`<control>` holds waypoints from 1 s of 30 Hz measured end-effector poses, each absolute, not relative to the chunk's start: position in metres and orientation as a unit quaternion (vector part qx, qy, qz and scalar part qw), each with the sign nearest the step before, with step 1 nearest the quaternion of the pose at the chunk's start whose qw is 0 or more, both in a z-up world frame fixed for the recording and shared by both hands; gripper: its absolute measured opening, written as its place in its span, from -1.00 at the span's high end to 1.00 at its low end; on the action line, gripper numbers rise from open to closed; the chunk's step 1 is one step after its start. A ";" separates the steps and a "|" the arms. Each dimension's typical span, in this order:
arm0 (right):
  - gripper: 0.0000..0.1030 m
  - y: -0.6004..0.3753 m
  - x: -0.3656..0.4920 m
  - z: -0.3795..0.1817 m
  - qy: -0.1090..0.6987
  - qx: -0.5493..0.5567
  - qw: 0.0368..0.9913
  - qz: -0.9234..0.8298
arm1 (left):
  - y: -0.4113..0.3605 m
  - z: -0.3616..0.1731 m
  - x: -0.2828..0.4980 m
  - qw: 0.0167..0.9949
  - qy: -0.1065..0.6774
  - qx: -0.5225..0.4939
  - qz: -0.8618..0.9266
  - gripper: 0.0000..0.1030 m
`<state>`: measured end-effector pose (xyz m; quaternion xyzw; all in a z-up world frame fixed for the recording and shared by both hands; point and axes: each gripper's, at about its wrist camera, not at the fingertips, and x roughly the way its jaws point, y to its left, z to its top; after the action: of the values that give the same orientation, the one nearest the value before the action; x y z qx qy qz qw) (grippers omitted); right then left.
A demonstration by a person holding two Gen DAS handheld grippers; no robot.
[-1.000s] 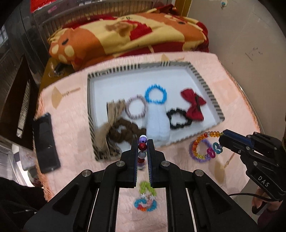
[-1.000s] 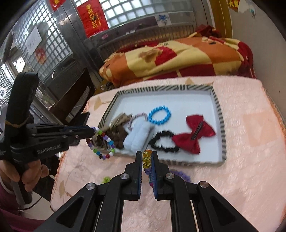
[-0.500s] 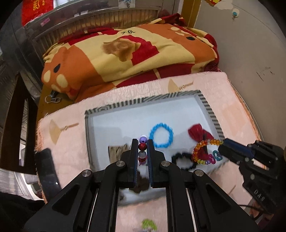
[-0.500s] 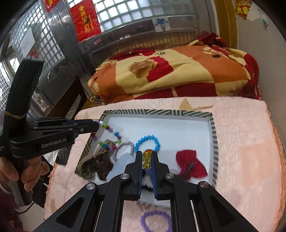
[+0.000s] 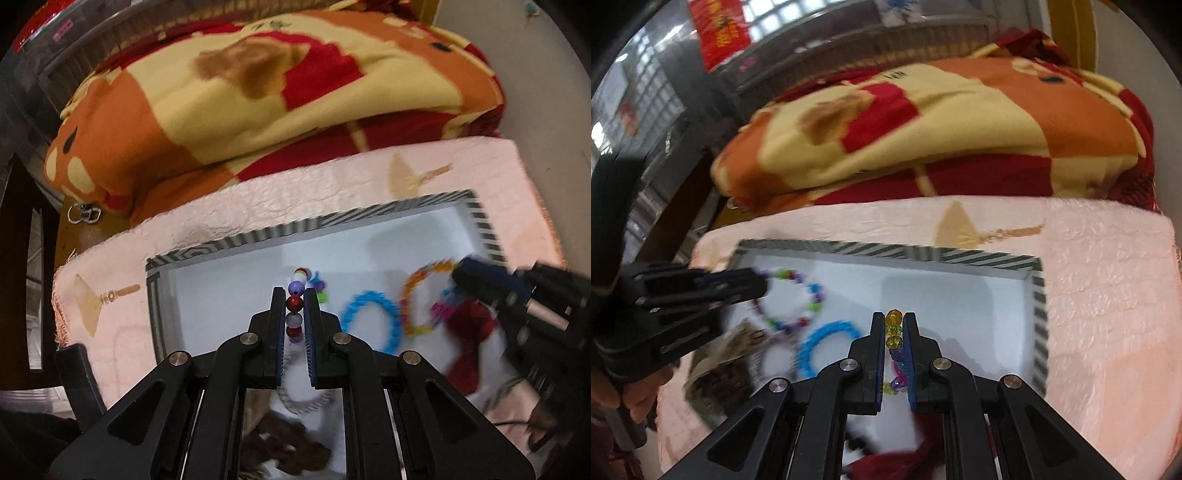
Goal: Organize jewelry
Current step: 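Carry both bracelets into the tray and open both tools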
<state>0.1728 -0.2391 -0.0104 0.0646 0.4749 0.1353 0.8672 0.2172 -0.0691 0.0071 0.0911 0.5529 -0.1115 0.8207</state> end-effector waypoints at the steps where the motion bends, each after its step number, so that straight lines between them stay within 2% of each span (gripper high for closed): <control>1: 0.83 -0.244 0.178 -0.015 0.477 0.066 0.867 0.127 | -0.066 0.003 0.219 0.820 0.555 0.093 -0.106 0.84; 12: 0.83 -0.248 0.199 -0.043 0.485 0.022 0.870 0.083 | -0.046 -0.033 0.235 0.814 0.568 0.102 -0.064 0.84; 14: 0.78 -0.248 0.197 -0.042 0.486 0.020 0.871 0.075 | -0.047 -0.035 0.234 0.817 0.563 0.108 -0.059 0.82; 15: 0.70 -0.250 0.194 -0.040 0.485 0.026 0.871 0.070 | -0.048 -0.035 0.232 0.818 0.562 0.111 -0.057 0.81; 17: 0.47 -0.254 0.188 -0.035 0.478 0.043 0.875 0.065 | -0.050 -0.034 0.227 0.818 0.561 0.111 -0.058 0.63; 18: 0.41 -0.255 0.185 -0.031 0.473 0.050 0.877 0.066 | -0.052 -0.034 0.224 0.819 0.561 0.107 -0.058 0.38; 19: 0.41 -0.256 0.180 -0.026 0.470 0.055 0.879 0.068 | -0.052 -0.032 0.221 0.821 0.559 0.104 -0.058 0.15; 20: 0.41 -0.256 0.177 -0.024 0.468 0.056 0.879 0.070 | -0.051 -0.030 0.217 0.824 0.555 0.099 -0.056 0.09; 26: 0.39 -0.253 0.141 -0.002 0.463 0.079 0.879 0.082 | -0.044 -0.014 0.193 0.835 0.541 0.083 -0.048 0.03; 28: 0.21 -0.252 0.125 0.006 0.458 0.079 0.882 0.080 | -0.042 -0.007 0.181 0.841 0.533 0.082 -0.046 0.03; 30: 0.19 -0.250 0.112 0.011 0.453 0.084 0.884 0.082 | -0.037 0.001 0.167 0.846 0.526 0.078 -0.043 0.03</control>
<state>0.1119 -0.2497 0.0115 0.0838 0.4528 0.0817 0.8839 0.1668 -0.0369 0.0009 0.0775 0.5258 -0.0426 0.8460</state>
